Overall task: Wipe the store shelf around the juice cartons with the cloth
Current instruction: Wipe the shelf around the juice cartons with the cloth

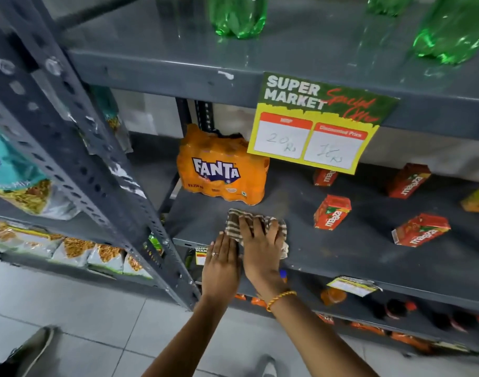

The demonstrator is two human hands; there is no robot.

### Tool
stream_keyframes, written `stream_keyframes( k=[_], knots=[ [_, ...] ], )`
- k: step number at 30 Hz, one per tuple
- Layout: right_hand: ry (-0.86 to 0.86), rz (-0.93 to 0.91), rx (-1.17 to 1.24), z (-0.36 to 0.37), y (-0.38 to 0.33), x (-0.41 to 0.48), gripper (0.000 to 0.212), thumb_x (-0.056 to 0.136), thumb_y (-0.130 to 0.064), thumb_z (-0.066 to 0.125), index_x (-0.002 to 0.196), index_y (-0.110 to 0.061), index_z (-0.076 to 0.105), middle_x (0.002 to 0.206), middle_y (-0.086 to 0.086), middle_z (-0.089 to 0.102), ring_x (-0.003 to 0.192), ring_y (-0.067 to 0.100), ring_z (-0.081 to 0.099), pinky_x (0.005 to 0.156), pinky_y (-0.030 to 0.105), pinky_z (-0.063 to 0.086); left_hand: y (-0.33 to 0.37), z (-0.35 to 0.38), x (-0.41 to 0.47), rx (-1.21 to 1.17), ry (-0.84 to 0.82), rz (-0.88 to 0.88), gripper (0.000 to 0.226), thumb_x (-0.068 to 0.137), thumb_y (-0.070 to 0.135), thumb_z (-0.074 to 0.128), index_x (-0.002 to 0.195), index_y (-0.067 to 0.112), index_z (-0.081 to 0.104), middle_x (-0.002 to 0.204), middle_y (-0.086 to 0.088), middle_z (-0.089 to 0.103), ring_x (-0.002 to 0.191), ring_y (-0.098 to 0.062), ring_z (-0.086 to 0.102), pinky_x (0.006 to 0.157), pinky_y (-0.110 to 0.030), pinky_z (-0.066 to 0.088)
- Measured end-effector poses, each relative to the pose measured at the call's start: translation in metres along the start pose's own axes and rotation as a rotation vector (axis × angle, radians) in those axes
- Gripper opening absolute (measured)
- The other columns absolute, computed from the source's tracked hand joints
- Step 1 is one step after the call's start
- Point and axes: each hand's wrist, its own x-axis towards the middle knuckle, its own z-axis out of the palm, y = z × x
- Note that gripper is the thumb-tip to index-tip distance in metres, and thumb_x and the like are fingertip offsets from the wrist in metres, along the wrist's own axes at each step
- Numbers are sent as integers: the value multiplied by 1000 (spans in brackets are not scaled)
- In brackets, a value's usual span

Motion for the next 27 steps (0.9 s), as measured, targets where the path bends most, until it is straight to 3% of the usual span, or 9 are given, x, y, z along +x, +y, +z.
stream_keyframes(
  k=[3, 5, 11, 15, 18, 21, 23, 27],
  knots=[
    [-41, 15, -17, 7, 0, -1, 55, 99, -26, 43, 150, -33, 23, 159, 4, 25, 143, 49, 12, 115, 62, 14, 0, -2, 0, -8, -21, -15, 42, 76, 8, 69, 114, -6, 60, 118, -24, 63, 117, -36, 55, 94, -51, 48],
    [-32, 13, -37, 6, 2, -2, 54, 99, -23, 43, 149, -33, 27, 158, 4, 28, 141, 50, 16, 114, 61, 19, 0, -3, 0, 5, -21, -1, 37, 82, 11, 58, 114, -6, 59, 119, -24, 62, 116, -36, 55, 93, -51, 49],
    [-33, 178, -110, -9, 56, -16, 62, 95, -8, 44, 149, -34, 27, 156, 3, 26, 133, 50, 25, 109, 57, 33, 3, -6, -1, 25, -68, -28, 53, 91, 29, 28, 127, -4, 49, 132, -23, 53, 125, -35, 48, 102, -51, 36],
    [68, 325, -102, -21, 82, -28, 60, 93, -2, 40, 146, -31, 37, 148, 4, 43, 119, 45, 41, 100, 51, 42, 4, -3, -2, 53, -58, -47, 48, 94, 28, 41, 130, -4, 45, 135, -22, 50, 127, -35, 44, 105, -52, 31],
    [138, 219, 7, -23, 54, -22, 57, 93, -3, 40, 143, -30, 42, 146, 4, 48, 120, 43, 41, 102, 48, 40, 10, -1, -7, 57, -60, -15, 45, 91, 26, 43, 127, -2, 50, 131, -19, 55, 125, -31, 47, 103, -53, 35],
    [20, 27, -4, -10, 21, -23, 51, 96, -22, 45, 145, -35, 38, 151, 3, 40, 130, 43, 32, 110, 51, 32, 19, 4, -13, 30, -47, 40, 45, 87, 24, 36, 118, 1, 59, 123, -16, 62, 121, -29, 52, 100, -51, 41],
    [-19, 24, -31, -6, 25, -24, 50, 95, -26, 47, 143, -37, 38, 150, 3, 39, 131, 43, 31, 111, 53, 29, 23, 8, -14, 13, -22, 38, 44, 86, 24, 38, 117, 1, 60, 123, -16, 63, 121, -29, 52, 100, -51, 40],
    [-13, 105, -96, -14, 68, -30, 59, 89, -14, 56, 141, -38, 42, 148, 2, 43, 125, 46, 36, 105, 51, 37, 38, 13, -14, 3, -35, 84, 48, 89, 26, 34, 124, 2, 54, 129, -15, 58, 124, -29, 50, 103, -50, 37]
  ],
)
